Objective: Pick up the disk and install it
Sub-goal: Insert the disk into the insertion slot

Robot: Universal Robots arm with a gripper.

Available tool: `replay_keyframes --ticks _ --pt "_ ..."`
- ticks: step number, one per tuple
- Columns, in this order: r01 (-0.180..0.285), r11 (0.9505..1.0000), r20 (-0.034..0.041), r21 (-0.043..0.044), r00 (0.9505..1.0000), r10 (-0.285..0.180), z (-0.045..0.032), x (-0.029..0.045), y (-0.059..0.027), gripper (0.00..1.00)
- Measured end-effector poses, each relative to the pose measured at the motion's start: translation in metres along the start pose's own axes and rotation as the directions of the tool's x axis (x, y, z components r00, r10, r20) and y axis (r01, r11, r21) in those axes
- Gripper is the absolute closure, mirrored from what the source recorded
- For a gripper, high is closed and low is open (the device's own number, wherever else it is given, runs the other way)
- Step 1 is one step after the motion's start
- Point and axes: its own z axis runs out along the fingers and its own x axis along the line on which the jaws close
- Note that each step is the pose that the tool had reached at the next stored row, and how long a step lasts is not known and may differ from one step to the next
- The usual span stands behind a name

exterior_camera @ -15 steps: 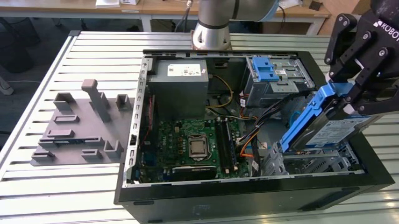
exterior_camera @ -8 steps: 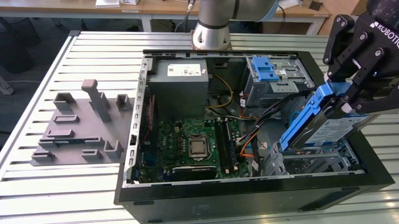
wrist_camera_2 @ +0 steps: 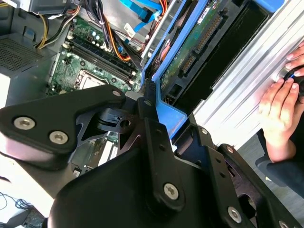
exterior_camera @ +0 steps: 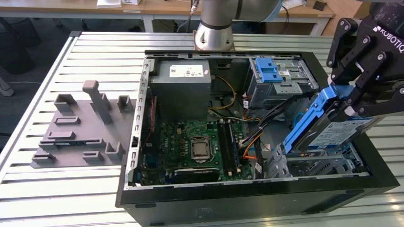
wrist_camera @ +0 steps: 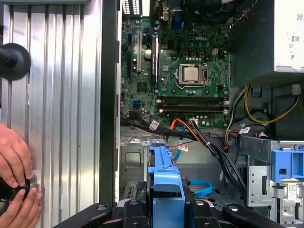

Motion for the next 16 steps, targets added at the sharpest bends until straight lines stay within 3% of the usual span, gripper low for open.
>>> replay_keyframes --ticks 16 --pt "-0.013 0.9999 0.0018 0.0005 0.9999 0.013 0.0098 0.0003 -0.0008 0.64"
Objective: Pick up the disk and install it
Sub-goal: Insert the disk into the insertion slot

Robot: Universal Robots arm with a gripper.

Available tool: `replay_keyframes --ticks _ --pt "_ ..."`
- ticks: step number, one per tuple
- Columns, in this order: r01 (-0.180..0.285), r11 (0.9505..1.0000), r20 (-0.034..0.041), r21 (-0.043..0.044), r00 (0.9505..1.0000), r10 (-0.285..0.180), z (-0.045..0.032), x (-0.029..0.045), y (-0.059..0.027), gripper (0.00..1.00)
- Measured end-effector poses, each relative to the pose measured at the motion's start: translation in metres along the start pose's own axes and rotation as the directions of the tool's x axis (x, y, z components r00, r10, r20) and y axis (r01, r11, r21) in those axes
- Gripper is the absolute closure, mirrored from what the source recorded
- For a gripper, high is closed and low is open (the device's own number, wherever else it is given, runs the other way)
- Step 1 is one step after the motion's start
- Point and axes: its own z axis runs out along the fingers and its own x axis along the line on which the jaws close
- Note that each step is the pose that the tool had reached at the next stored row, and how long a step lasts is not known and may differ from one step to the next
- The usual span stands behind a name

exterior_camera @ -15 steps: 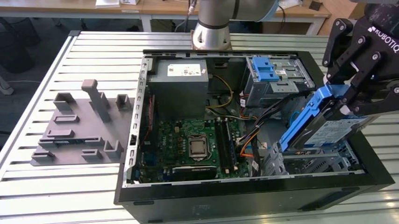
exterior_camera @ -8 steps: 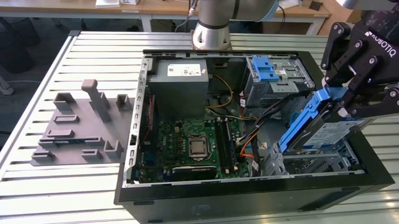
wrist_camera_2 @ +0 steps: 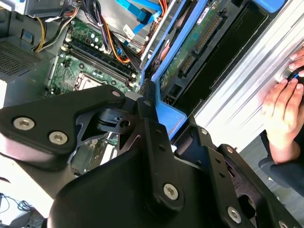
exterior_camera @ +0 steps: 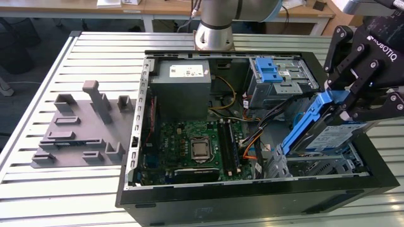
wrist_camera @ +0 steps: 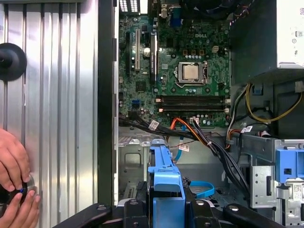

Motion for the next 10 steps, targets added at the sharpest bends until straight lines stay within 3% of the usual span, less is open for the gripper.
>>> replay_keyframes --ticks 10 --pt "-0.001 1.0 0.0055 -0.0001 1.0 0.001 0.0078 0.0003 -0.0004 0.64"
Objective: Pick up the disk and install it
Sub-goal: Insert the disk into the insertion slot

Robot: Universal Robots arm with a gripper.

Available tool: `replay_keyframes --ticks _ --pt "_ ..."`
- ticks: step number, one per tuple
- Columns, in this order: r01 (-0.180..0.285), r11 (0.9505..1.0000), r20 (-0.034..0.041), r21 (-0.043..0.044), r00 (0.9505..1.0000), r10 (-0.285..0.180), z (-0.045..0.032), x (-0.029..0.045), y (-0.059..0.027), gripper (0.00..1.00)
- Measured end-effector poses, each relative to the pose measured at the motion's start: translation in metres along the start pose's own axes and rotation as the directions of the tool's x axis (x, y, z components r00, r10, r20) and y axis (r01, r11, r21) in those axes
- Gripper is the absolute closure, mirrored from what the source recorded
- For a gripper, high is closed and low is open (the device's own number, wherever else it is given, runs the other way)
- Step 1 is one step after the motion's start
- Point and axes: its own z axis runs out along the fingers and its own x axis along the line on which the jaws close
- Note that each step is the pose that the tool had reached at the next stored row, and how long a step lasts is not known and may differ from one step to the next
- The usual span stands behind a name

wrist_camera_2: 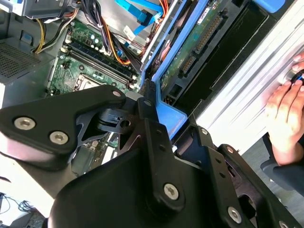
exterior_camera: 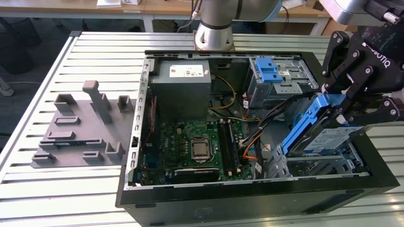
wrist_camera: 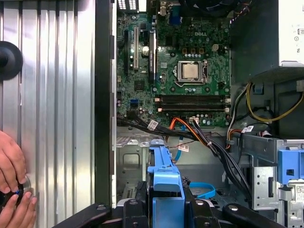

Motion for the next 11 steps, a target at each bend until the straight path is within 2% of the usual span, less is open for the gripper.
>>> replay_keyframes --ticks 11 --pt "0.0 1.0 0.0 0.0 1.0 0.0 0.0087 0.0004 -0.0002 0.64"
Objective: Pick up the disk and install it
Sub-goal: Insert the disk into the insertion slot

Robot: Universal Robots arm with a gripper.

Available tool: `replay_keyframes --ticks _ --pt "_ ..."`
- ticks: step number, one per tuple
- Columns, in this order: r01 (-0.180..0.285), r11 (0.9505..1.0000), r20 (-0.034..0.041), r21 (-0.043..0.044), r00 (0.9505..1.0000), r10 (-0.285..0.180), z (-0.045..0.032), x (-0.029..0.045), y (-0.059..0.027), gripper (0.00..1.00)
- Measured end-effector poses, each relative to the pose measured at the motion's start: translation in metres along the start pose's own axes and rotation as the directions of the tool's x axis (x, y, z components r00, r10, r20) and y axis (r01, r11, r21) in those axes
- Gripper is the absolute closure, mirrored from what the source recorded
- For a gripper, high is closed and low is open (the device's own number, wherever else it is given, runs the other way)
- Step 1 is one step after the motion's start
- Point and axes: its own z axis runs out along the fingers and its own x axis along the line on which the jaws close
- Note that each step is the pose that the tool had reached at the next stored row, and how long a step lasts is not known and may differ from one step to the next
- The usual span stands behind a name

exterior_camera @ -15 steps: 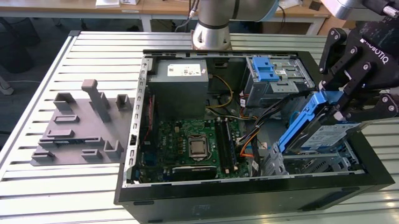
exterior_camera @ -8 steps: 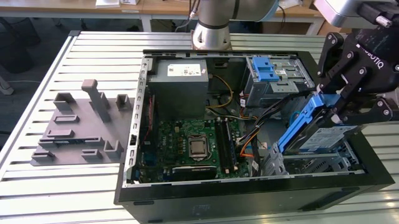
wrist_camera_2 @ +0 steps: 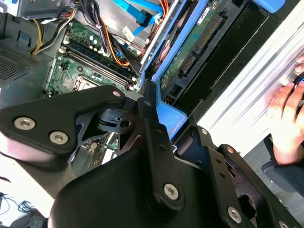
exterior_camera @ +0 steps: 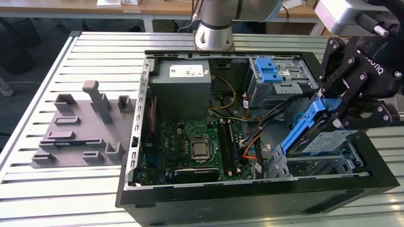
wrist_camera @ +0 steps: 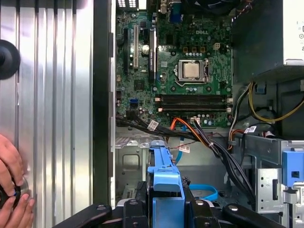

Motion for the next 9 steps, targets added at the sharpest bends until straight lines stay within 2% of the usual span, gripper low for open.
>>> replay_keyframes --ticks 9 --pt "0.0 1.0 0.0001 0.0 1.0 0.0 0.0084 0.0004 -0.0002 0.64"
